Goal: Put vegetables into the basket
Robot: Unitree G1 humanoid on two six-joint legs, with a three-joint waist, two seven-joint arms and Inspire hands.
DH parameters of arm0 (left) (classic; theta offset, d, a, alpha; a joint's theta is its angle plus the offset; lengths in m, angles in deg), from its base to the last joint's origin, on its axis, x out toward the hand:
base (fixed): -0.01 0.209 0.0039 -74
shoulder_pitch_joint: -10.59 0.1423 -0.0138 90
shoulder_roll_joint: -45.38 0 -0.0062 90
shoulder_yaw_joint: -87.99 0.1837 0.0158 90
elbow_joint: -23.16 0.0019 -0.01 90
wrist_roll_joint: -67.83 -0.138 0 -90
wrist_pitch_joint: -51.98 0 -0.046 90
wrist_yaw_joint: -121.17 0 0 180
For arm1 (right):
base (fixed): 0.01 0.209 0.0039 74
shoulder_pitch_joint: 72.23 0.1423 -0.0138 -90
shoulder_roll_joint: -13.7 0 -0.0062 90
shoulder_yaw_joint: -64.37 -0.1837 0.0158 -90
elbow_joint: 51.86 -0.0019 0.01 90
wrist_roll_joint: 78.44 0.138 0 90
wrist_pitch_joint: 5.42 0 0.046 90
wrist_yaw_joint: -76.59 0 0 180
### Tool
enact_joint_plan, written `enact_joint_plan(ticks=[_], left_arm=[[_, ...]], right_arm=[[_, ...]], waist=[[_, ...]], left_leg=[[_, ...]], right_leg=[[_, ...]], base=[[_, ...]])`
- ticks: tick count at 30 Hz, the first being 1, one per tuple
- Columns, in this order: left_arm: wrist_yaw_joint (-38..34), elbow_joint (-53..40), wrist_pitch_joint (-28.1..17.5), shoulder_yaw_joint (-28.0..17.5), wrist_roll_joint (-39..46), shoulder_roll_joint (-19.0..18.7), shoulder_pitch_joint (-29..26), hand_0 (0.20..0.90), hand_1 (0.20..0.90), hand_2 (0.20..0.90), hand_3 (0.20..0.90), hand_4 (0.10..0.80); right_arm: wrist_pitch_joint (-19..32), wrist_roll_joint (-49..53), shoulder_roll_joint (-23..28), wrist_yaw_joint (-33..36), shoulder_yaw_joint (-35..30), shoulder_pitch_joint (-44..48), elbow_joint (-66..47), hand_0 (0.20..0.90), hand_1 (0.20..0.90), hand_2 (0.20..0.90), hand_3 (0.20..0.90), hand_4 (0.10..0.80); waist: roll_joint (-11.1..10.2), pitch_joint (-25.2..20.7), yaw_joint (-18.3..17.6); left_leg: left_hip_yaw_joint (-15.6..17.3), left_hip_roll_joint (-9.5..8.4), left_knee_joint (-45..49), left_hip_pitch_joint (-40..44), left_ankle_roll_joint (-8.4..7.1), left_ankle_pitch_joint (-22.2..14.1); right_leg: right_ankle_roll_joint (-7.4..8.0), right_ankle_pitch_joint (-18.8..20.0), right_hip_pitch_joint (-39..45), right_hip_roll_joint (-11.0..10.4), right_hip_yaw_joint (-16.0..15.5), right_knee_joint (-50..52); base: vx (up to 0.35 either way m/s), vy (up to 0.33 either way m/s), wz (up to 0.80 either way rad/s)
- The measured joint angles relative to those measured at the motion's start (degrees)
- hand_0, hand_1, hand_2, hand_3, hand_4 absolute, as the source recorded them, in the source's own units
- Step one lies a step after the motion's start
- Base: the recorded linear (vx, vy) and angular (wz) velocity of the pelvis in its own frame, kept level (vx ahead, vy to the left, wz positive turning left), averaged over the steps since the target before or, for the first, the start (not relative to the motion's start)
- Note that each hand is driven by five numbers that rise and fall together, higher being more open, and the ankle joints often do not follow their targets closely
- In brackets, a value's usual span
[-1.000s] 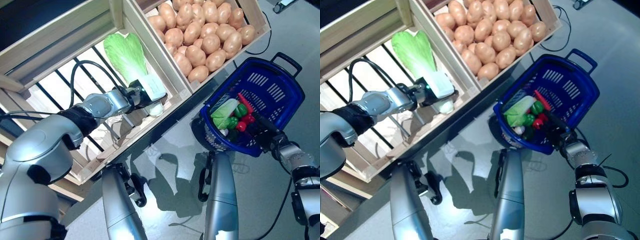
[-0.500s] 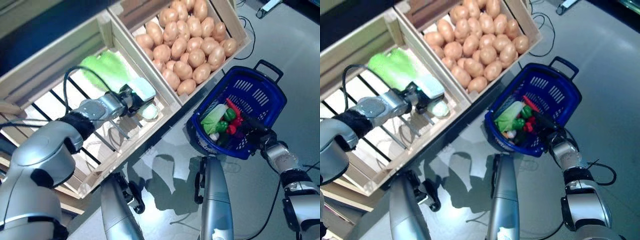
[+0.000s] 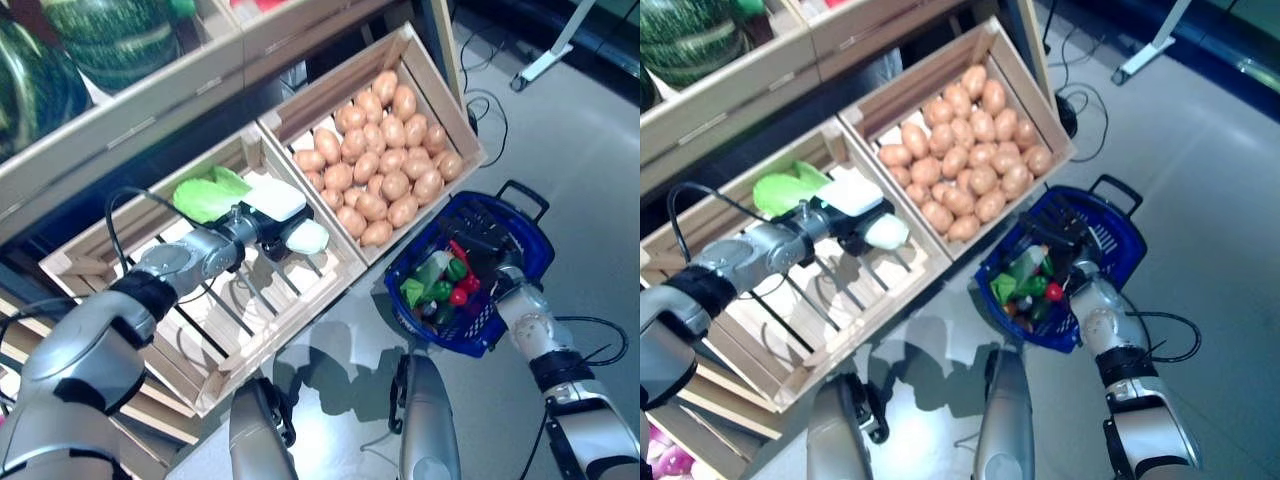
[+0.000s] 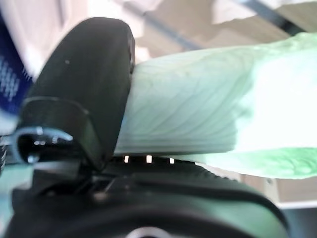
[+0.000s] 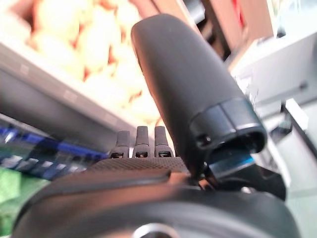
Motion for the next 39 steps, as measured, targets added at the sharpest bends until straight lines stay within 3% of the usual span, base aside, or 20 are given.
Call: enact_joint_plan(ticks=[3, 7, 11, 14, 17, 21, 23, 24, 25, 26, 27, 29, 30, 31, 32, 39], left_arm=[[1.8, -3.5, -1.0, -8.7, 6.8, 1.3, 7.9, 0.300, 0.300, 0.300, 0.300, 0.400], [7.4, -7.1, -0.7, -15.2, 18.8, 3.2, 12.0, 0.300, 0.300, 0.300, 0.300, 0.400], [13.7, -9.9, 1.4, -22.8, 33.9, 9.9, 16.8, 0.300, 0.300, 0.300, 0.300, 0.400], [16.7, -14.1, 2.9, -23.4, 42.8, 13.5, 20.0, 0.300, 0.300, 0.300, 0.300, 0.400], [19.0, -17.6, 5.0, -24.4, 49.6, 18.7, 23.2, 0.300, 0.300, 0.300, 0.300, 0.400], [20.6, -20.6, 7.0, -24.4, 55.7, 21.8, 25.7, 0.300, 0.300, 0.300, 0.300, 0.400], [20.6, -20.7, 7.5, -24.5, 57.6, 21.9, 26.6, 0.300, 0.300, 0.300, 0.300, 0.400], [20.6, -20.8, 7.6, -24.6, 58.5, 21.7, 27.0, 0.300, 0.300, 0.300, 0.300, 0.400], [20.7, -20.8, 7.6, -24.5, 59.0, 21.6, 27.3, 0.300, 0.300, 0.300, 0.300, 0.400], [21.0, -21.0, 8.0, -24.5, 60.0, 22.2, 27.5, 0.300, 0.300, 0.300, 0.300, 0.400], [21.1, -21.2, 8.4, -24.4, 60.3, 22.6, 27.7, 0.300, 0.300, 0.300, 0.300, 0.400], [21.4, -21.1, 8.6, -24.4, 62.2, 23.2, 28.7, 0.300, 0.300, 0.300, 0.300, 0.400], [21.7, -21.1, 8.5, -24.9, 62.7, 23.0, 28.7, 0.300, 0.300, 0.300, 0.300, 0.400], [22.0, -21.2, 8.5, -25.6, 62.9, 22.2, 28.6, 0.300, 0.300, 0.300, 0.300, 0.400], [22.1, -21.0, 8.6, -25.8, 63.0, 22.2, 29.0, 0.300, 0.300, 0.300, 0.300, 0.400], [26.5, -21.1, 8.6, -25.5, 66.1, 22.5, 32.2, 0.300, 0.300, 0.300, 0.300, 0.400]], right_arm=[[2.2, -10.4, 0.2, -2.6, 1.5, -2.2, -3.2, 0.900, 0.900, 0.900, 0.900, 0.800], [3.8, -19.8, 1.6, -5.9, 2.4, -2.8, -4.7, 0.900, 0.900, 0.900, 0.900, 0.800], [3.8, -24.2, 3.0, -10.0, 5.3, -3.0, -5.0, 0.900, 0.900, 0.900, 0.900, 0.800], [3.8, -26.1, 3.1, -13.0, 6.9, -4.1, -5.9, 0.900, 0.900, 0.900, 0.900, 0.800], [3.4, -26.0, 3.0, -17.1, 8.0, -6.0, -6.9, 0.900, 0.900, 0.900, 0.900, 0.800], [0.8, -25.9, 2.6, -23.2, 9.9, -6.3, -7.4, 0.900, 0.900, 0.900, 0.900, 0.800], [-0.7, -25.9, 1.8, -25.4, 10.4, -6.4, -7.4, 0.900, 0.900, 0.900, 0.900, 0.800], [-1.6, -25.8, 0.7, -26.1, 10.5, -6.4, -7.3, 0.900, 0.900, 0.900, 0.900, 0.800], [-2.0, -25.6, 0.3, -26.2, 10.5, -6.4, -7.3, 0.900, 0.900, 0.900, 0.900, 0.800], [-2.3, -25.0, 0.8, -26.9, 10.5, -6.3, -7.7, 0.900, 0.900, 0.900, 0.900, 0.800], [-2.6, -23.5, 1.3, -27.2, 10.3, -6.1, -7.6, 0.900, 0.900, 0.900, 0.900, 0.800], [-3.8, -21.3, 0.5, -28.5, 11.0, -6.9, -7.7, 0.900, 0.900, 0.900, 0.900, 0.800], [-4.0, -20.8, 0.3, -29.4, 11.6, -6.9, -8.2, 0.900, 0.900, 0.900, 0.900, 0.800], [-4.5, -20.8, -0.3, -30.3, 11.6, -6.9, -9.1, 0.900, 0.900, 0.900, 0.900, 0.800], [-4.7, -20.7, -0.4, -30.6, 11.6, -7.2, -9.1, 0.900, 0.900, 0.900, 0.900, 0.800], [-10.6, -18.4, 0.2, -34.0, 11.8, -7.6, -9.1, 0.900, 0.900, 0.900, 0.900, 0.800]], waist=[[0.0, -0.2, 1.1], [0.0, -2.0, 2.5], [1.4, -4.8, 2.5], [2.4, -7.9, 2.4], [2.5, -10.7, 2.4], [1.5, -12.8, 2.5], [0.3, -13.7, 2.6], [-1.6, -13.9, 2.9], [-2.6, -14.1, 3.0], [-2.3, -14.6, 2.7], [-0.2, -14.6, 3.1], [0.9, -14.6, 2.7], [0.0, -15.1, 2.8], [-2.0, -15.5, 2.3], [-1.9, -15.5, 1.5], [-0.4, -16.0, 2.7]], left_leg=[[1.1, -0.42, -9.1, 9.2, -1.15, 2.5], [3.6, -1.30, -21.0, 17.0, -1.57, 7.2], [6.1, -3.14, -39.5, 28.6, -1.45, 14.8], [6.3, -4.15, -46.6, 34.2, -1.73, 16.4], [6.3, -5.33, -50.4, 37.2, -1.75, 16.9], [6.2, -6.34, -51.6, 39.0, -1.71, 16.9], [5.9, -6.47, -49.7, 38.3, -1.69, 16.9], [5.4, -6.48, -43.1, 34.8, -0.70, 15.9], [5.4, -7.15, -42.5, 33.0, -0.22, 13.9], [4.9, -8.81, -51.7, 33.9, 1.23, 15.5], [4.5, -8.30, -56.9, 35.4, 2.11, 24.0], [4.0, -7.42, -57.7, 37.4, 2.16, 24.4], [4.2, -8.04, -57.7, 37.0, 2.00, 24.3], [3.9, -9.57, -57.7, 36.5, 1.52, 24.0], [3.1, -9.75, -57.8, 36.4, 1.28, 24.0], [2.8, -8.41, -58.1, 36.7, 0.31, 24.3]], right_leg=[[0.17, 2.1, 8.5, 1.9, -1.6, -8.3], [0.29, 6.5, 15.6, 4.3, -3.4, -19.6], [1.21, 13.8, 26.8, 7.8, -5.6, -37.3], [2.24, 16.9, 32.7, 9.4, -5.8, -45.7], [2.70, 19.0, 36.8, 9.6, -5.8, -51.4], [2.67, 21.0, 40.4, 9.5, -5.8, -56.3], [2.62, 21.7, 41.3, 9.3, -5.8, -57.4], [1.50, 22.7, 42.2, 8.2, -5.7, -58.7], [1.44, 22.9, 42.5, 7.4, -5.4, -59.1], [1.44, 22.9, 42.5, 7.7, -5.3, -58.9], [1.69, 22.8, 41.8, 8.6, -5.0, -57.1], [2.29, 21.1, 39.5, 9.2, -4.0, -55.5], [2.07, 23.3, 40.0, 9.8, -3.7, -62.6], [1.55, 27.8, 38.7, 9.4, -3.6, -63.6], [3.71, 28.0, 39.3, 9.1, -3.7, -63.4], [3.15, 27.7, 39.8, 10.8, -3.6, -63.4]], base=[[0.161, 0.000, -0.09], [0.158, 0.002, -0.07], [0.146, 0.033, -0.02], [0.115, 0.034, -0.05], [0.098, 0.033, 0.06], [0.062, 0.029, 0.06], [0.054, 0.020, 0.10], [0.047, 0.013, 0.16], [0.049, 0.013, 0.27], [0.049, 0.013, 0.10], [0.048, 0.014, -0.06], [0.036, 0.012, -0.19], [0.031, 0.004, 0.10], [0.021, -0.002, 0.32], [0.027, -0.002, 0.38], [0.044, -0.002, 0.05]])
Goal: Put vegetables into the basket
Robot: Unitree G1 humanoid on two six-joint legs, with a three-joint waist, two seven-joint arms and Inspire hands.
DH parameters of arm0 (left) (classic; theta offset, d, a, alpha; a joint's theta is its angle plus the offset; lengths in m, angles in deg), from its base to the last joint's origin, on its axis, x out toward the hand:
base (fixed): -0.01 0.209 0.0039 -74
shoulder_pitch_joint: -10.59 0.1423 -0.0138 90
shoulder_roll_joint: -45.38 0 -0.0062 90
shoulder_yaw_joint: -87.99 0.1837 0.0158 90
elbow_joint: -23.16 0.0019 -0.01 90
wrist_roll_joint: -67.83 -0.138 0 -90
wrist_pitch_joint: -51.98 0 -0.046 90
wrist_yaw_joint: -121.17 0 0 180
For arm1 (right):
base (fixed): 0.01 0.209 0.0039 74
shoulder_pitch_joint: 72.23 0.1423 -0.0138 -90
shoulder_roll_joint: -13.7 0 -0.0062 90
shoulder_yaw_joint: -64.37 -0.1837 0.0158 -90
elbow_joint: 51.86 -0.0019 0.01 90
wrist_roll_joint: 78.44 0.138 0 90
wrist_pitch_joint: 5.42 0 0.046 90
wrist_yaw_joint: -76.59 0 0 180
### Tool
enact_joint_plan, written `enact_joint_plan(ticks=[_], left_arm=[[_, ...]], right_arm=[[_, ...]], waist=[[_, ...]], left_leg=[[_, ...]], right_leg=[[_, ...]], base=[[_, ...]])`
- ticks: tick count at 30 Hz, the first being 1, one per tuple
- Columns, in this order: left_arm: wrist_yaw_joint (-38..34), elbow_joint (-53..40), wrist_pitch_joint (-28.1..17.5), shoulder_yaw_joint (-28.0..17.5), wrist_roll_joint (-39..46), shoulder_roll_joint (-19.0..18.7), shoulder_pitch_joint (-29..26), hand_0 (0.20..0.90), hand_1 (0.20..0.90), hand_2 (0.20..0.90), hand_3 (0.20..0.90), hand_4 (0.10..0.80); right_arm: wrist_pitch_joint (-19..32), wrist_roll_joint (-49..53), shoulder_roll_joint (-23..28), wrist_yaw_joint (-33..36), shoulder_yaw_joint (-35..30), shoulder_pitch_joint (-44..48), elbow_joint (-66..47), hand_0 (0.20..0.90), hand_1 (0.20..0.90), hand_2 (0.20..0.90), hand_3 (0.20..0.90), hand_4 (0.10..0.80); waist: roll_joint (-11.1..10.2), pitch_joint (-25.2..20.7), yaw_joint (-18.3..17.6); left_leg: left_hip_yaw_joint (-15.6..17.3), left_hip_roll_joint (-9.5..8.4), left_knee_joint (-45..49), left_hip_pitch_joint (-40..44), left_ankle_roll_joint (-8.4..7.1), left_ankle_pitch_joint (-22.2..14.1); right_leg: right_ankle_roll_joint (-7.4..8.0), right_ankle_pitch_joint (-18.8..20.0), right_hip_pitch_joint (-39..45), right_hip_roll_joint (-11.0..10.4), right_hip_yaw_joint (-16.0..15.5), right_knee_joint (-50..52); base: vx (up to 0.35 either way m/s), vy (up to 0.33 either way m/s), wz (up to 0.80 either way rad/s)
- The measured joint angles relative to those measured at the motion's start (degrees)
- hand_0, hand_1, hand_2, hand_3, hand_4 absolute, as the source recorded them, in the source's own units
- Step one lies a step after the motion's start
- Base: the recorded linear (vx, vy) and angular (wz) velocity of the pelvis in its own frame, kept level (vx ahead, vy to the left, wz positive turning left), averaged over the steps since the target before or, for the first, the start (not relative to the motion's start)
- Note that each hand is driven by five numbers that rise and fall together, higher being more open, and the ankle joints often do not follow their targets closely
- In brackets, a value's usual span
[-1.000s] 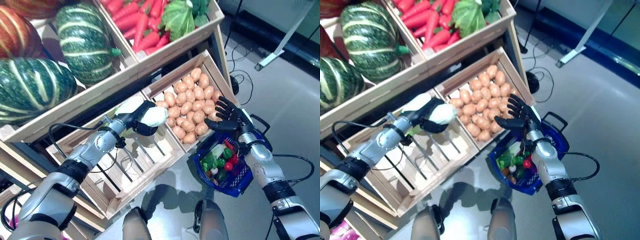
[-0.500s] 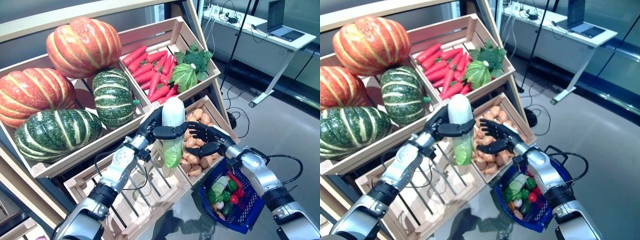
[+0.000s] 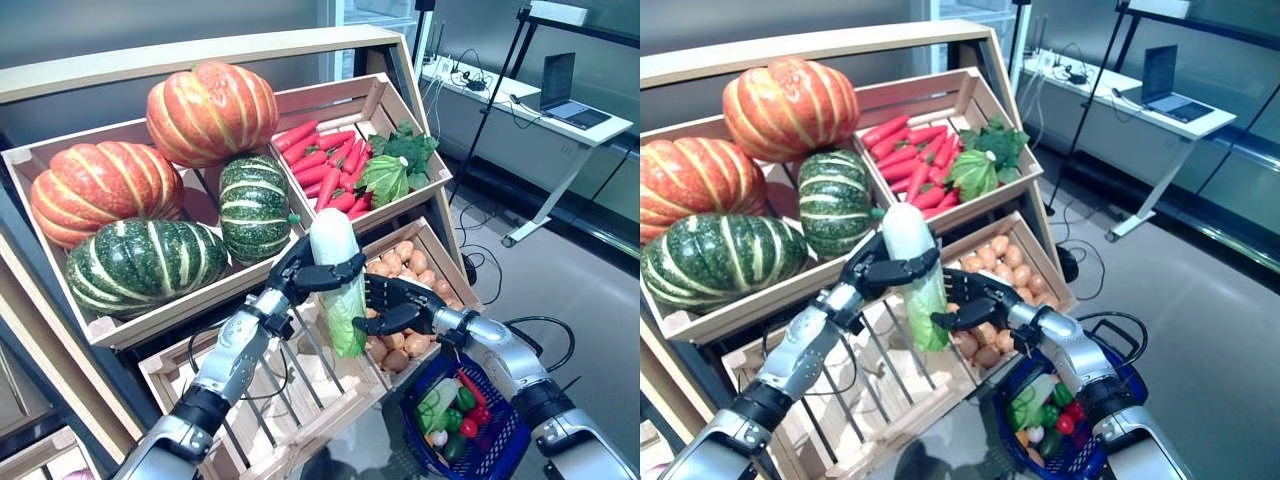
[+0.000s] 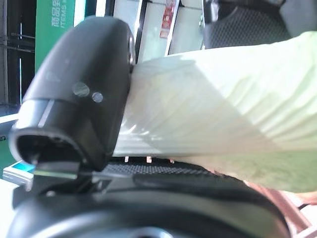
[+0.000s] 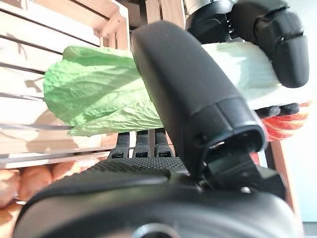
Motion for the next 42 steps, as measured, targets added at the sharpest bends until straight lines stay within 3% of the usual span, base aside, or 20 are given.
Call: enact_joint_plan(ticks=[16, 22, 23, 24, 42], left_arm=[[5.5, 0.0, 0.2, 2.3, 1.1, 0.1, 1.0, 0.300, 0.300, 0.300, 0.300, 0.400], [11.0, 0.1, 2.3, 3.8, 4.6, 0.3, 1.3, 0.300, 0.300, 0.300, 0.300, 0.400], [11.6, 0.2, 2.6, 3.9, 5.2, 0.3, 1.3, 0.300, 0.300, 0.300, 0.300, 0.400], [12.1, 0.7, 2.8, 4.2, 5.7, 0.3, 1.4, 0.300, 0.300, 0.300, 0.300, 0.400], [13.6, 1.8, 4.6, 4.1, 10.9, 0.4, 1.5, 0.309, 0.309, 0.309, 0.309, 0.406]], right_arm=[[-11.8, 4.9, 2.7, -8.0, 2.5, 3.2, -0.5, 0.900, 0.900, 0.900, 0.900, 0.800], [-15.6, 8.0, 2.8, -10.2, 4.3, 4.6, -0.1, 0.900, 0.900, 0.900, 0.900, 0.800], [-15.7, 8.6, 2.8, -10.7, 4.6, 4.8, 0.5, 0.764, 0.764, 0.764, 0.764, 0.709], [-15.7, 8.7, 2.7, -11.3, 4.9, 5.1, 1.8, 0.300, 0.300, 0.300, 0.300, 0.400], [-15.6, 10.0, 1.5, -13.1, 7.0, 5.8, 4.1, 0.300, 0.300, 0.300, 0.300, 0.400]], waist=[[-0.4, -1.1, 0.4], [-0.5, -2.1, 0.4], [-0.5, -2.3, 0.5], [-0.6, -2.6, 0.6], [-0.5, -3.2, 0.5]], left_leg=[[-0.3, 0.05, 0.0, 0.8, -0.10, 0.1], [-0.3, 0.05, 0.0, 0.8, -0.11, 0.1], [-0.3, 0.05, 0.0, 0.8, -0.11, 0.1], [-0.3, 0.04, 0.0, 0.8, -0.11, 0.1], [-0.2, 0.13, 0.0, 1.0, -0.11, 0.1]], right_leg=[[-0.03, 0.0, 1.0, 0.1, 0.0, 0.0], [-0.04, 0.0, 1.0, 0.1, 0.0, 0.0], [-0.04, 0.0, 1.0, 0.1, 0.0, 0.0], [-0.04, 0.0, 1.1, 0.1, 0.0, 0.0], [-0.08, 0.0, 1.2, 0.1, 0.2, 0.0]], base=[[0.009, -0.002, 0.00], [0.000, 0.000, 0.00], [0.000, 0.000, 0.00], [0.000, 0.000, 0.00], [0.000, 0.000, 0.00]])
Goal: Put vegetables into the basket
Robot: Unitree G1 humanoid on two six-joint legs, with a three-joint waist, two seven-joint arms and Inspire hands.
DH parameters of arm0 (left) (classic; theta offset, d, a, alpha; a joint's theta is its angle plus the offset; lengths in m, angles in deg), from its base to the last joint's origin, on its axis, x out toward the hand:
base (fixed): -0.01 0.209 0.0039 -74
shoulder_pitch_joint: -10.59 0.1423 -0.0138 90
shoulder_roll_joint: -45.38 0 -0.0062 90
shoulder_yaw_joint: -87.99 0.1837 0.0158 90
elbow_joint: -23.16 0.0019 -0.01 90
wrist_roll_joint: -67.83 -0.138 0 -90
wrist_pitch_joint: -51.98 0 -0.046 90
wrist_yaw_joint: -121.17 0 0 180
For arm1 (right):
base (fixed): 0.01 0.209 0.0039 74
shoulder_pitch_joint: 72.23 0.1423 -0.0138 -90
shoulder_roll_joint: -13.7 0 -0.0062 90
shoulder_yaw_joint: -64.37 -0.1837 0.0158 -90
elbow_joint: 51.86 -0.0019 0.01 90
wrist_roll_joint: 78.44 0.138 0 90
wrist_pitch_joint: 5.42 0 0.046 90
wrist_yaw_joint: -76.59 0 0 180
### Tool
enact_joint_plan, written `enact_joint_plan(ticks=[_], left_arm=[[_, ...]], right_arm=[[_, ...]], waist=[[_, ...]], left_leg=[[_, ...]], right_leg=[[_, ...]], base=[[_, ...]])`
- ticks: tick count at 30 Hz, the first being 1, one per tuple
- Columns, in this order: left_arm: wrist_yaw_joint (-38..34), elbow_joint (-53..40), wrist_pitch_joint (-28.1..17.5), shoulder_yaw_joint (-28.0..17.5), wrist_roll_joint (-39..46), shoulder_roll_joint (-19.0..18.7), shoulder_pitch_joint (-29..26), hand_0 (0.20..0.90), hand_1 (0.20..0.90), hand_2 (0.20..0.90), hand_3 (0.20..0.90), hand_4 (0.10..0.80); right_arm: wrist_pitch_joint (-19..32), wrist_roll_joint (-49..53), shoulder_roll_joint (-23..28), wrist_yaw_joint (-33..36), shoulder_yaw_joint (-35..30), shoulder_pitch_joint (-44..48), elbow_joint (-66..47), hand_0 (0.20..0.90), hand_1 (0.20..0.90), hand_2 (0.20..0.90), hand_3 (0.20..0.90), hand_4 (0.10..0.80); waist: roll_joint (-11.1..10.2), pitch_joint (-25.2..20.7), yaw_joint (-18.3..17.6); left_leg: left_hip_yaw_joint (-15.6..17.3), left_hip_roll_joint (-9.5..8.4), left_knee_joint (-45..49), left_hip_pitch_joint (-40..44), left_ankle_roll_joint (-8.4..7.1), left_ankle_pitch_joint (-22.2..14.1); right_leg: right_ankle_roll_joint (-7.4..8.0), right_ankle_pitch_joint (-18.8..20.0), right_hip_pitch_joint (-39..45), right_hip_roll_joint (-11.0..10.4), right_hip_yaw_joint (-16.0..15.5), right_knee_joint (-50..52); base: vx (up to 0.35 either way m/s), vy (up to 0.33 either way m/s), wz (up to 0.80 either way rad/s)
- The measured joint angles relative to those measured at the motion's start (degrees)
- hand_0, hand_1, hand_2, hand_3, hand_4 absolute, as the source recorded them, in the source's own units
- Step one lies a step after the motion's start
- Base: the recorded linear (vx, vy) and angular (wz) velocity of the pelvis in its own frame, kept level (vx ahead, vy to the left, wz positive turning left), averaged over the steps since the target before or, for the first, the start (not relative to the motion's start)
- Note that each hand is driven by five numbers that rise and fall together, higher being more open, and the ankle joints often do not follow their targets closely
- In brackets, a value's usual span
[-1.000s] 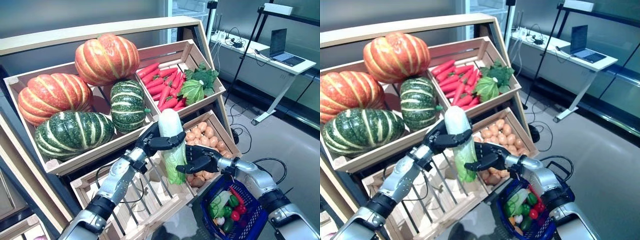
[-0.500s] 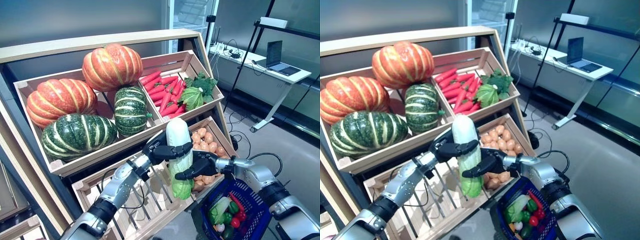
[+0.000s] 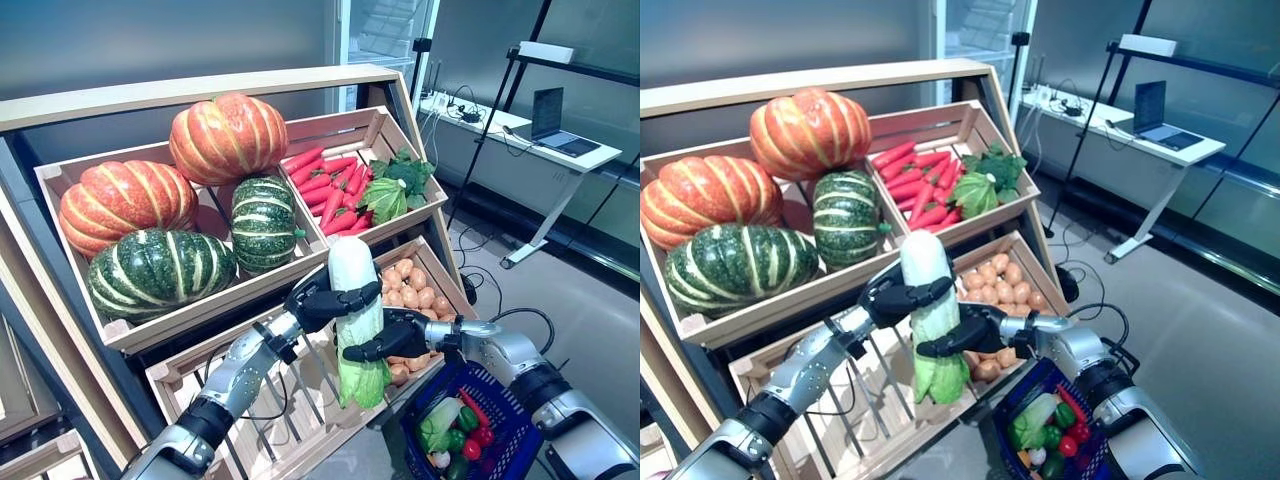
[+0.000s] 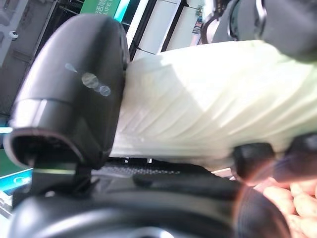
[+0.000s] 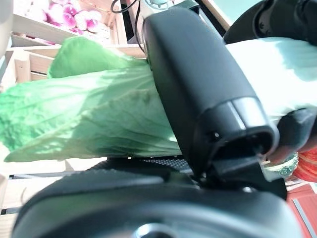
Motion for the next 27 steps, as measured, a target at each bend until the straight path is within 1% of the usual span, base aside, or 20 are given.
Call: enact_joint_plan(ticks=[1, 2, 9, 12, 14, 16, 17, 20, 22, 27], left_arm=[[0.0, 0.0, 0.0, -0.1, -0.1, -0.1, 0.0, 0.749, 0.749, 0.749, 0.749, 0.700], [0.0, 0.0, 0.0, -0.1, -0.2, -0.1, 0.0, 0.900, 0.900, 0.900, 0.900, 0.800], [0.2, -0.2, 0.5, -0.3, -4.0, -1.3, 0.0, 0.900, 0.900, 0.900, 0.900, 0.800], [0.1, -0.2, 0.5, -0.5, -7.5, -2.0, 0.2, 0.900, 0.900, 0.900, 0.900, 0.800], [0.3, -0.2, 0.6, -0.8, -9.4, -3.3, 0.8, 0.900, 0.900, 0.900, 0.900, 0.800], [0.5, 0.1, 0.6, -2.5, -9.9, -4.8, 2.4, 0.900, 0.900, 0.900, 0.900, 0.800], [0.6, 0.3, 0.6, -3.2, -9.9, -4.9, 2.8, 0.900, 0.900, 0.900, 0.900, 0.800], [1.3, 3.6, 0.5, -8.7, -9.8, -5.1, 5.5, 0.900, 0.900, 0.900, 0.900, 0.800], [1.0, 6.4, 0.5, -10.9, -10.1, -5.2, 6.8, 0.900, 0.900, 0.900, 0.900, 0.800], [0.1, 10.2, 0.5, -10.9, -14.0, -5.3, 7.7, 0.900, 0.900, 0.900, 0.900, 0.800]], right_arm=[[0.0, 0.0, 0.0, 0.1, 0.0, 0.0, 0.0, 0.300, 0.300, 0.300, 0.300, 0.400], [0.0, 0.0, -0.1, 0.2, 0.0, 0.0, 0.1, 0.300, 0.300, 0.300, 0.300, 0.400], [1.2, 1.1, 0.2, 1.4, -0.8, -2.8, 0.3, 0.300, 0.300, 0.300, 0.300, 0.400], [1.4, 2.9, 0.3, 2.6, -3.6, -5.9, 1.7, 0.300, 0.300, 0.300, 0.300, 0.400], [2.8, 2.8, 0.6, 4.3, -7.2, -8.8, 2.4, 0.300, 0.300, 0.300, 0.300, 0.400], [4.2, 2.9, 1.0, 8.5, -12.7, -11.8, 5.0, 0.300, 0.300, 0.300, 0.300, 0.400], [4.3, 2.9, 1.4, 9.5, -13.9, -12.2, 5.9, 0.300, 0.300, 0.300, 0.300, 0.400], [7.0, 2.9, 3.3, 14.4, -22.5, -15.3, 11.6, 0.300, 0.300, 0.300, 0.300, 0.400], [8.1, 2.9, 4.2, 18.2, -26.3, -16.2, 14.5, 0.300, 0.300, 0.300, 0.300, 0.400], [11.5, 3.5, 5.2, 24.8, -33.0, -17.9, 21.4, 0.300, 0.300, 0.300, 0.300, 0.400]], waist=[[0.0, 0.0, -0.1], [0.0, 0.0, -0.3], [0.0, 0.0, -1.2], [0.0, 0.0, -1.3], [0.0, 0.0, -1.2], [0.0, 0.0, -1.7], [0.0, 0.1, -1.9], [0.1, 0.6, -2.6], [0.2, 1.0, -3.0], [0.4, 2.8, -4.0]], left_leg=[[0.1, 0.00, 0.0, 0.0, 0.00, 0.0], [0.1, 0.01, 0.0, 0.0, 0.00, 0.0], [1.0, 0.12, 0.0, 0.4, 0.10, -0.2], [1.9, 0.23, 0.0, 0.6, 0.00, -0.4], [2.4, 0.28, 0.0, 0.6, -0.05, -0.5], [3.3, 0.28, 0.0, 0.8, -0.08, -0.7], [3.4, 0.26, 0.0, 0.8, -0.09, -0.8], [4.2, 0.31, 0.0, 1.2, -0.22, -1.0], [5.1, 0.35, 0.0, 1.5, -0.27, -1.2], [6.6, 0.41, 0.0, 2.7, -0.42, -1.7]], right_leg=[[0.00, 0.0, 0.0, 0.0, 0.1, 0.0], [0.00, 0.0, -0.1, 0.0, 0.1, 0.0], [0.00, 0.0, -0.3, 0.1, 1.1, 0.0], [0.00, 0.0, -0.6, 0.1, 1.7, 0.0], [-0.05, 0.1, -1.2, 0.2, 2.5, 0.0], [-0.04, 0.1, -1.5, 0.2, 3.1, 0.0], [-0.03, 0.1, -1.6, 0.2, 3.2, 0.0], [-0.01, 0.1, -1.9, 0.3, 4.2, 0.0], [-0.05, 0.3, -2.2, 0.4, 5.2, 0.0], [-0.04, 0.3, -2.2, 0.5, 6.6, 0.0]], base=[[0.000, 0.000, 0.00], [0.000, 0.000, 0.00], [0.001, -0.005, -0.06], [-0.013, -0.018, -0.12], [-0.028, -0.016, -0.17], [-0.012, -0.014, -0.16], [-0.005, -0.011, -0.11], [-0.003, -0.012, -0.16], [-0.001, -0.013, -0.24], [0.022, -0.032, -0.17]])
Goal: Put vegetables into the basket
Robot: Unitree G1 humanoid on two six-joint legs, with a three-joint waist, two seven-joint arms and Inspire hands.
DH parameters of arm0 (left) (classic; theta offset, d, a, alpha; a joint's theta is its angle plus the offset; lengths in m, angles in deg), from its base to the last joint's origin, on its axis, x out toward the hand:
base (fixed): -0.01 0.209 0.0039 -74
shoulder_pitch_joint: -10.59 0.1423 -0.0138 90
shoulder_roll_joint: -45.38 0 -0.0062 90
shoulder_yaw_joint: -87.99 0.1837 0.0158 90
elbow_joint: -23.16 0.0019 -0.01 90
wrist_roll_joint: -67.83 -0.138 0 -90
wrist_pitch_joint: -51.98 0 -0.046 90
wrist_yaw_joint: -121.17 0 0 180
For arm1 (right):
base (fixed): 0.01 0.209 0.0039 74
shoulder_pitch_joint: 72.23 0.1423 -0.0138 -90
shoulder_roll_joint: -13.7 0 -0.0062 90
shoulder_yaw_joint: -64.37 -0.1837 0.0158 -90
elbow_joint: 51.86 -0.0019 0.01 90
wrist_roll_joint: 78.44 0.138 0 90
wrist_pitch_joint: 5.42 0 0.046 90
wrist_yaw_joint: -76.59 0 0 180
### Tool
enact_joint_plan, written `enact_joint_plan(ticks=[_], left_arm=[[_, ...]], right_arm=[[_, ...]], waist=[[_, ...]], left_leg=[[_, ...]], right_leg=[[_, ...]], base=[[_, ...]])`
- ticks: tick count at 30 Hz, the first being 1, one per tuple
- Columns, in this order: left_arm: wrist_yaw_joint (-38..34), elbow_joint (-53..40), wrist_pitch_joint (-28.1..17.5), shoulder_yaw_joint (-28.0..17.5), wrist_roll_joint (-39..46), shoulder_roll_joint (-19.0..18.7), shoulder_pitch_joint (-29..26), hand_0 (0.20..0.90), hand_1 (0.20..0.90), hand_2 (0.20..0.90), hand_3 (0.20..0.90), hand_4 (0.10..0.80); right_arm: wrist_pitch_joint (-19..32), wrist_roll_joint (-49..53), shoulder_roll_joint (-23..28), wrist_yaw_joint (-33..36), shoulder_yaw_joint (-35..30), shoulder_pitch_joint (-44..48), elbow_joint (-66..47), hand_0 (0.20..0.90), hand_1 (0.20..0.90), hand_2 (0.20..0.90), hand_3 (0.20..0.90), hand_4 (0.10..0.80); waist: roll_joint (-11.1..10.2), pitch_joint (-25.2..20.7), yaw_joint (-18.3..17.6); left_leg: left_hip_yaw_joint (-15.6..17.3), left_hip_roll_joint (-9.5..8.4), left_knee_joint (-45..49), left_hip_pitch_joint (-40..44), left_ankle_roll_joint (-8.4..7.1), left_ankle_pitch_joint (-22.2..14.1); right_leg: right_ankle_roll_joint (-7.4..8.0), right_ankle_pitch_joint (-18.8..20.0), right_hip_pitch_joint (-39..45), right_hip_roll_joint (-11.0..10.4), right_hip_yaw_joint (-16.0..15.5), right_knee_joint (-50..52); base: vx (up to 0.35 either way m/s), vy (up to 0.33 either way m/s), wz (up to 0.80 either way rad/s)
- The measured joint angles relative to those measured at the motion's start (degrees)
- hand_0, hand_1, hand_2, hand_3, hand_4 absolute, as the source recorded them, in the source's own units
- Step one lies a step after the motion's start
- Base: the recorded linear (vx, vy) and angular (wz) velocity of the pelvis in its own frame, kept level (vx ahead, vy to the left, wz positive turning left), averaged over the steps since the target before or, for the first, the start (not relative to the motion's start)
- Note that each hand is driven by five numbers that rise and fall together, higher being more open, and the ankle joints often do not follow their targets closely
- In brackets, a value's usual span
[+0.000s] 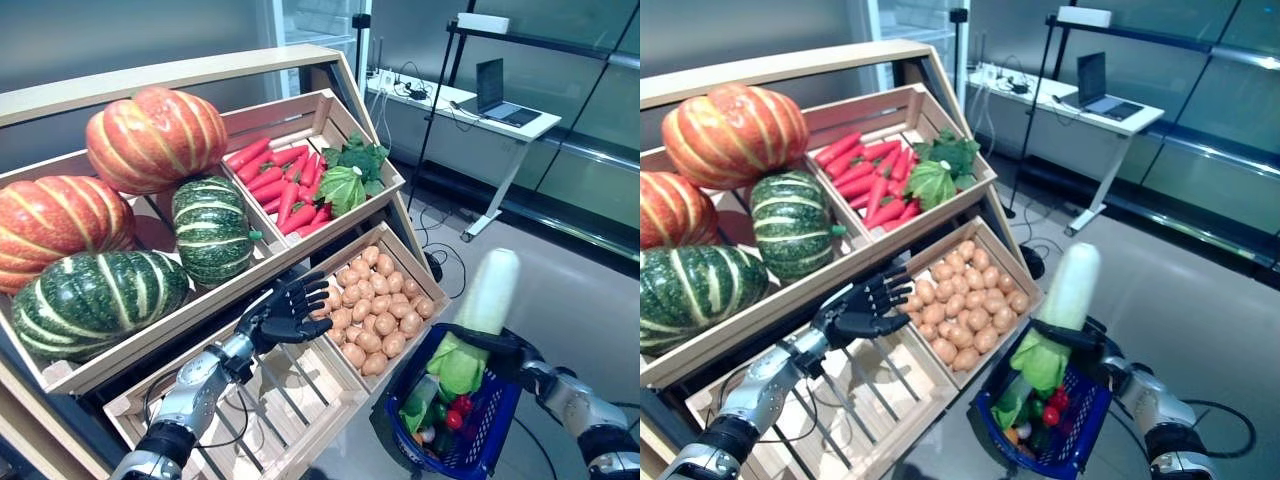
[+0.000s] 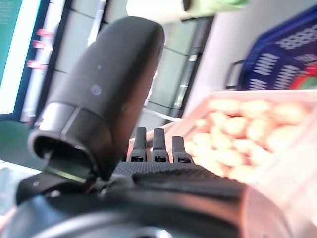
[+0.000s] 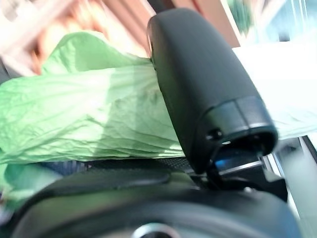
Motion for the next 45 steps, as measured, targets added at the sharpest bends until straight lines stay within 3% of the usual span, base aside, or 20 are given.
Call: enact_joint_plan(ticks=[7, 8, 11, 14, 16, 17, 20, 24, 32, 33, 34, 35, 40, 45], left_arm=[[-3.4, 0.3, 0.0, 0.2, -1.6, 0.1, -1.3, 0.900, 0.900, 0.900, 0.900, 0.800], [-4.5, 0.3, 0.0, 1.2, -1.5, -0.3, -4.4, 0.900, 0.900, 0.900, 0.900, 0.800], [-5.2, 0.2, 0.1, 3.7, -1.3, -2.0, -12.7, 0.900, 0.900, 0.900, 0.900, 0.800], [-5.3, 0.2, 0.1, 5.1, -0.2, -2.1, -16.7, 0.900, 0.900, 0.900, 0.900, 0.800], [-5.2, -0.1, 0.1, 5.7, 1.4, -2.6, -17.2, 0.900, 0.900, 0.900, 0.900, 0.800], [-5.2, -0.2, 0.1, 5.8, 2.8, -2.9, -17.7, 0.900, 0.900, 0.900, 0.900, 0.800], [-5.1, -0.3, 0.1, 5.8, 5.7, -3.6, -19.2, 0.900, 0.900, 0.900, 0.900, 0.800], [-5.1, -0.3, 0.1, 6.5, 6.3, -3.8, -19.6, 0.900, 0.900, 0.900, 0.900, 0.800], [-4.5, -3.0, 0.1, 8.1, 10.4, -4.3, -21.5, 0.900, 0.900, 0.900, 0.900, 0.800], [-4.5, -3.4, 0.1, 8.3, 10.5, -4.5, -21.5, 0.900, 0.900, 0.900, 0.900, 0.800], [-4.4, -4.0, 0.1, 9.2, 10.9, -5.1, -21.7, 0.900, 0.900, 0.900, 0.900, 0.800], [-4.2, -4.4, 0.1, 10.2, 10.9, -5.7, -22.2, 0.900, 0.900, 0.900, 0.900, 0.800], [-3.4, -5.3, 0.1, 12.0, 11.0, -5.9, -24.0, 0.900, 0.900, 0.900, 0.900, 0.800], [-3.1, -6.5, 0.1, 12.0, 11.2, -6.0, -24.0, 0.900, 0.900, 0.900, 0.900, 0.800]], right_arm=[[2.4, 0.2, -0.2, 5.9, -1.4, -1.1, 6.5, 0.300, 0.300, 0.300, 0.300, 0.400], [4.0, 1.6, -0.3, 7.3, -1.0, 0.0, 7.6, 0.300, 0.300, 0.300, 0.300, 0.400], [4.7, 1.6, -0.2, 11.9, -0.2, 7.1, 11.2, 0.300, 0.300, 0.300, 0.300, 0.400], [6.0, 2.2, 0.0, 14.7, 1.0, 13.2, 12.8, 0.300, 0.300, 0.300, 0.300, 0.400], [6.1, 3.7, 0.7, 14.7, 1.8, 17.0, 14.1, 0.300, 0.300, 0.300, 0.300, 0.400], [6.1, 4.0, 1.1, 14.8, 1.8, 19.2, 15.5, 0.300, 0.300, 0.300, 0.300, 0.400], [6.1, 4.1, 2.6, 15.4, 3.3, 25.0, 18.4, 0.300, 0.300, 0.300, 0.300, 0.400], [6.0, 6.3, 2.9, 17.0, 3.8, 29.3, 19.4, 0.300, 0.300, 0.300, 0.300, 0.400], [5.7, 6.6, 3.7, 21.1, 5.9, 35.2, 22.6, 0.300, 0.300, 0.300, 0.300, 0.400], [5.5, 6.6, 3.8, 21.7, 6.1, 36.5, 23.4, 0.316, 0.316, 0.316, 0.316, 0.411], [4.9, 6.8, 4.0, 22.4, 6.4, 37.5, 23.9, 0.469, 0.469, 0.469, 0.469, 0.513], [4.6, 7.4, 4.2, 23.2, 6.4, 38.3, 24.4, 0.900, 0.900, 0.900, 0.900, 0.800], [2.6, 11.0, 5.2, 25.3, 6.4, 40.2, 26.0, 0.900, 0.900, 0.900, 0.900, 0.800], [0.6, 13.6, 5.2, 27.7, 5.6, 40.2, 28.2, 0.900, 0.900, 0.900, 0.900, 0.800]], waist=[[1.0, 3.0, 0.7], [0.9, 5.5, 1.8], [1.0, 12.4, 2.7], [0.8, 17.3, 3.4], [1.6, 18.5, 3.7], [1.2, 19.2, 4.1], [1.7, 22.5, 4.7], [2.9, 24.6, 5.6], [4.0, 25.3, 6.7], [4.3, 25.3, 6.9], [4.5, 25.3, 6.9], [4.7, 25.3, 7.0], [5.7, 25.7, 7.6], [6.1, 25.7, 7.6]], left_leg=[[-0.1, 0.36, 2.2, -1.8, -0.05, -0.3], [-0.4, 1.40, 7.5, -6.6, 0.26, -1.8], [-4.0, 3.42, 21.4, -18.7, 1.23, -5.6], [-7.6, 4.08, 34.8, -27.7, 2.04, -11.3], [-8.5, 4.28, 39.9, -33.3, 3.01, -12.6], [-8.5, 4.21, 42.6, -36.0, 3.32, -13.2], [-10.7, 3.56, 50.0, -42.5, 3.48, -14.5], [-12.1, 3.38, 56.2, -47.8, 3.81, -16.0], [-15.2, 3.68, 73.1, -60.1, 3.76, -21.7], [-15.6, 3.76, 74.9, -61.6, 3.64, -22.4], [-15.9, 3.81, 76.5, -63.0, 3.57, -22.9], [-16.2, 3.73, 78.0, -64.3, 3.48, -23.4], [-17.7, 3.60, 81.8, -68.7, 3.02, -23.7], [-18.0, 3.66, 82.3, -68.8, 2.85, -23.8]], right_leg=[[-0.22, -0.2, -2.5, 0.2, 0.9, 2.6], [-1.24, -1.0, -7.1, 0.0, -0.4, 7.3], [-2.15, -4.0, -16.7, -1.0, -2.8, 18.7], [-2.59, -10.2, -25.6, -4.1, -2.5, 33.4], [-2.35, -11.2, -30.6, -5.9, -2.6, 38.9], [-3.30, -12.7, -33.7, -7.1, -2.6, 43.4], [-3.09, -16.3, -39.9, -9.9, -2.6, 52.0], [-3.46, -18.6, -44.7, -11.8, -2.2, 59.0], [-3.95, -26.9, -55.8, -15.9, 0.3, 77.5], [-4.02, -27.7, -57.1, -16.2, 0.5, 79.3], [-4.09, -28.4, -58.2, -16.3, 0.7, 80.9], [-4.15, -29.2, -59.3, -16.7, 0.9, 82.6], [-4.99, -31.5, -63.1, -17.7, 1.1, 87.7], [-4.73, -32.4, -63.1, -17.8, 1.1, 88.6]], base=[[-0.193, -0.117, -0.06], [-0.405, -0.123, 0.09], [-0.324, -0.080, 0.27], [-0.238, -0.030, 0.20], [-0.165, -0.005, 0.11], [-0.165, -0.006, 0.11], [-0.131, -0.018, 0.28], [-0.065, -0.033, 0.18], [-0.058, -0.038, 0.20], [-0.067, -0.026, 0.11], [-0.059, -0.009, 0.10], [-0.057, 0.003, 0.18], [-0.029, 0.010, 0.14], [0.011, 0.001, 0.03]])
